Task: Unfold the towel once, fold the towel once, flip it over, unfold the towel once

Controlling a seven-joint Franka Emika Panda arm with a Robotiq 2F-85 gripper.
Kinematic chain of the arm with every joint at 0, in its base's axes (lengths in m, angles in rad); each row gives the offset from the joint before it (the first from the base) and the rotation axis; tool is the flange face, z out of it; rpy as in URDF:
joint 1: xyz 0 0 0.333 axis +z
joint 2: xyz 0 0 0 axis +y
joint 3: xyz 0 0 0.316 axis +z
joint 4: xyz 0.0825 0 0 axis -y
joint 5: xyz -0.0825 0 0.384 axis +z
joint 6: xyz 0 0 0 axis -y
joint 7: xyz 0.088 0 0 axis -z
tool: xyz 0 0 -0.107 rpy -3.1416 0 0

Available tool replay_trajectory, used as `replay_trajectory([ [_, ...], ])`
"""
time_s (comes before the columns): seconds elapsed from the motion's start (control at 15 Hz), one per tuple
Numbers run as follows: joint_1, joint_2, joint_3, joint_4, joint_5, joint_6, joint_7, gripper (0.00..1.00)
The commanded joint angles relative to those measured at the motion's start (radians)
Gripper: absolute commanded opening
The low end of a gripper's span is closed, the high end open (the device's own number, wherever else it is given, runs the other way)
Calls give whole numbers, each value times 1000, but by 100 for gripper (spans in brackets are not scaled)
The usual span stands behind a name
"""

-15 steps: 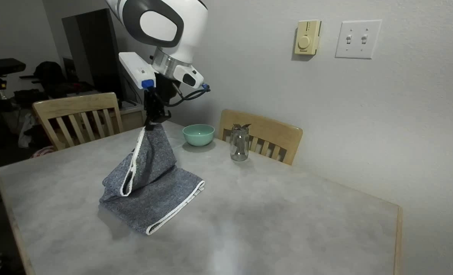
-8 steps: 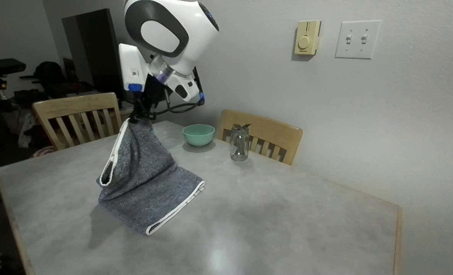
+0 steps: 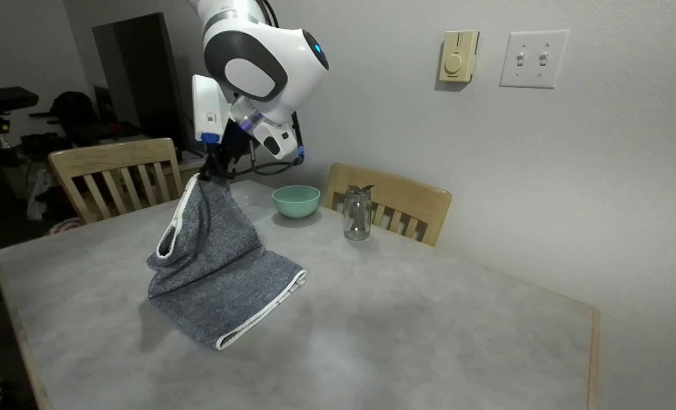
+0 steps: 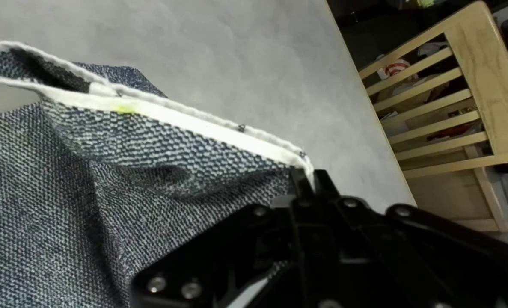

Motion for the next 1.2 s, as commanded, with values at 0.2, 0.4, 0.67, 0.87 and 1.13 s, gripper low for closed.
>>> replay_trajectory([
  [0.2, 77, 234, 20, 260, -86, -50, 132, 2],
  [0.4, 99, 324, 36, 375, -131, -84, 194, 2],
  [0.67, 121, 420, 58, 519, -179, -163, 275, 2],
  [0.87, 134, 485, 86, 628, -195, -253, 303, 2],
  [1.13, 170, 568, 107, 762, -227, -351, 334, 2],
])
